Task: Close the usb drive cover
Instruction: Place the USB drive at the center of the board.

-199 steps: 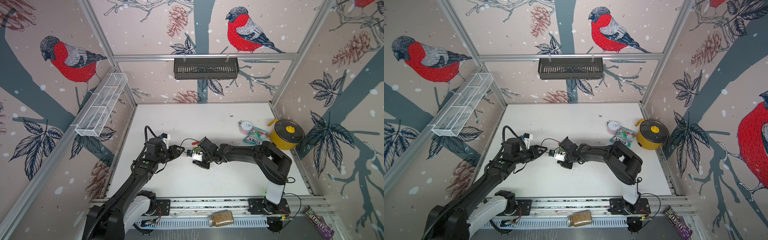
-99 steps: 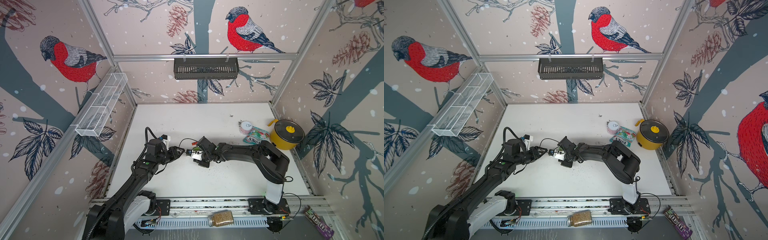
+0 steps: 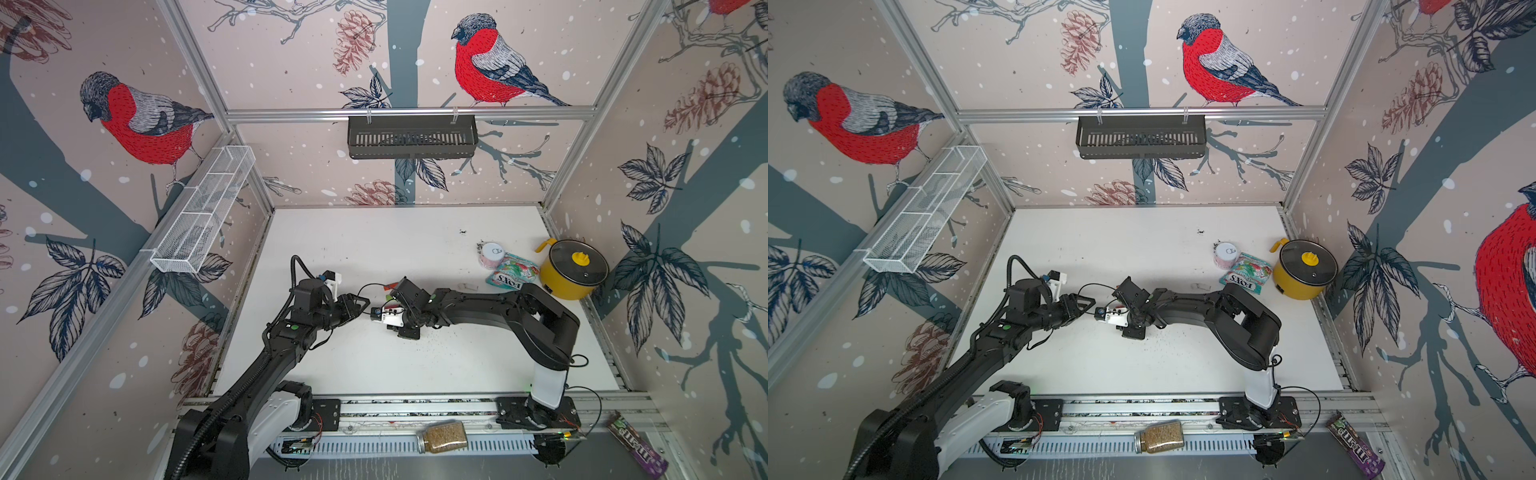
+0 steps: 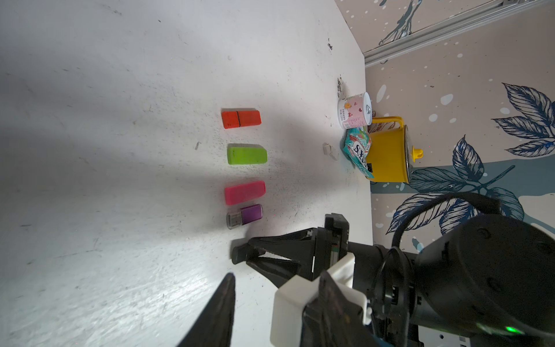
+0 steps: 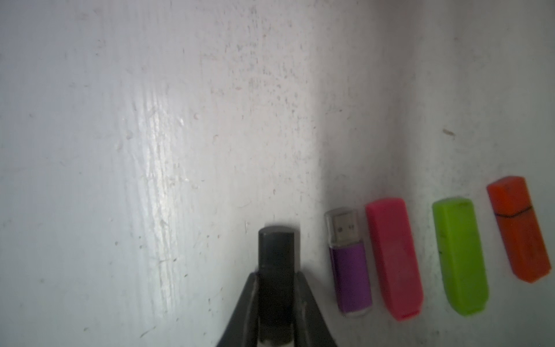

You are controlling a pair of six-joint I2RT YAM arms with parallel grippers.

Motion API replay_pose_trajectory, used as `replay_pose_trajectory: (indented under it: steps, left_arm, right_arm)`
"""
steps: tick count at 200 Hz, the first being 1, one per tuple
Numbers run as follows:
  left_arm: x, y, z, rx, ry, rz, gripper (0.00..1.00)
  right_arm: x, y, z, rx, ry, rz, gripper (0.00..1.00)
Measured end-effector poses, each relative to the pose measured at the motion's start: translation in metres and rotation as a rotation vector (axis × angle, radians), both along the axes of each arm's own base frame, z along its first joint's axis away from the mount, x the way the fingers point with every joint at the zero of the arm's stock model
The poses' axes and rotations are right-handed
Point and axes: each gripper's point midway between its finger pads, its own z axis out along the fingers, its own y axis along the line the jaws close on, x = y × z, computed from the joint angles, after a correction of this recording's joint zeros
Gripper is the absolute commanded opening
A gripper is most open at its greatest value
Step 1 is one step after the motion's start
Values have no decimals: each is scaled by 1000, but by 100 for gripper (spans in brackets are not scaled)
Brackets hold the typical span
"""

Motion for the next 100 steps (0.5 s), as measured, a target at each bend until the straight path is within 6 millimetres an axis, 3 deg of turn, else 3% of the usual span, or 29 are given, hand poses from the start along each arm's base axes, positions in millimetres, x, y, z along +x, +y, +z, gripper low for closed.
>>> replay_pose_trajectory:
  steps: [64,100]
  left_arm:
    - [-1,0,1,-3,-4,-2,45]
    - [-1,0,3,-6,-10,-4,46]
  right_arm:
    - [5,6,1,-4,-35,4,31]
    - [9,-5,8,-33,-80,-3,36]
